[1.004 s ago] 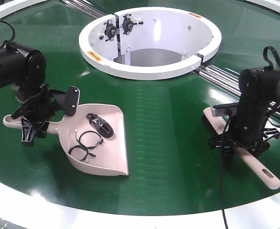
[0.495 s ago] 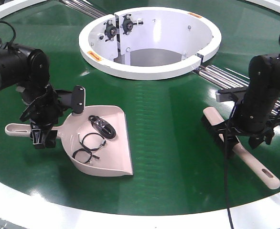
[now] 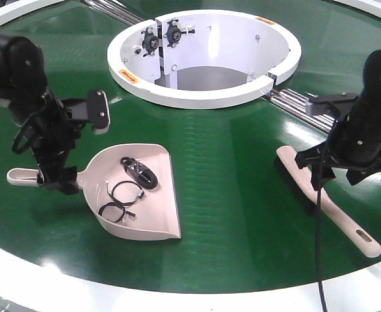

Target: Clean and inspect green conveyor with broom and dustpan

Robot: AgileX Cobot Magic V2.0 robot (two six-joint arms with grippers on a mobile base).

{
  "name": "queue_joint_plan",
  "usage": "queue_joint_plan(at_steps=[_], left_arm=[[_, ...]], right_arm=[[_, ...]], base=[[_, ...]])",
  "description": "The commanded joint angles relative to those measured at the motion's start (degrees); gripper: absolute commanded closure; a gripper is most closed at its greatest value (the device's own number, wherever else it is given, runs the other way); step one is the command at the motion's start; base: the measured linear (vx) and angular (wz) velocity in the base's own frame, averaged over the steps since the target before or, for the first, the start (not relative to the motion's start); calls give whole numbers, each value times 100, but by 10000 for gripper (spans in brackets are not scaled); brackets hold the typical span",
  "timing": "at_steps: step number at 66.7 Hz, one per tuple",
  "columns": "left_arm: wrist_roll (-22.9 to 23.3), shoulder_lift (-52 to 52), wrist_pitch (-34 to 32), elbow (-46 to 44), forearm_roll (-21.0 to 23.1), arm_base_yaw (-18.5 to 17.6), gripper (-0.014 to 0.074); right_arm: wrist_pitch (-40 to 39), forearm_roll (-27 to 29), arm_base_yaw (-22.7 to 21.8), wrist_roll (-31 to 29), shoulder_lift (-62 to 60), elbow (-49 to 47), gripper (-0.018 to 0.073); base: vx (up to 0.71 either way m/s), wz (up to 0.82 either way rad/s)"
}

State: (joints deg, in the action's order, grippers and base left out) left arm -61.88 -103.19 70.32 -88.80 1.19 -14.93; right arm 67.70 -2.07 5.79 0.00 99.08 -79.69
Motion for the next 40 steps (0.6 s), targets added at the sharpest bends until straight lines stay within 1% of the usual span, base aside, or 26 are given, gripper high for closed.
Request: queue_joint_plan(at_steps=[1, 7, 19, 27, 35, 40], left_arm=[[311, 611, 119, -149, 333, -27, -12], [634, 872, 64, -149, 544, -27, 19], [1334, 1438, -150, -149, 1164, -27, 68], [1787, 1775, -162, -149, 1182, -27, 76], [2295, 2177, -120, -149, 1163, 2, 76], [2571, 2436, 49, -149, 1182, 2, 76]], right_arm=[[-40, 266, 14, -102, -583, -128, 82], [-85, 333, 130, -195, -969, -128, 82], [-229, 121, 466, -196, -1831, -128, 82], [-378, 80, 587, -143, -2502, -128, 82], [-623, 126, 587, -124, -3227, -113, 82], [-688, 126, 587, -124, -3686, -113, 82]], base=[[0, 0], [0, 0], [0, 0], [0, 0], [0, 0], [0, 0]])
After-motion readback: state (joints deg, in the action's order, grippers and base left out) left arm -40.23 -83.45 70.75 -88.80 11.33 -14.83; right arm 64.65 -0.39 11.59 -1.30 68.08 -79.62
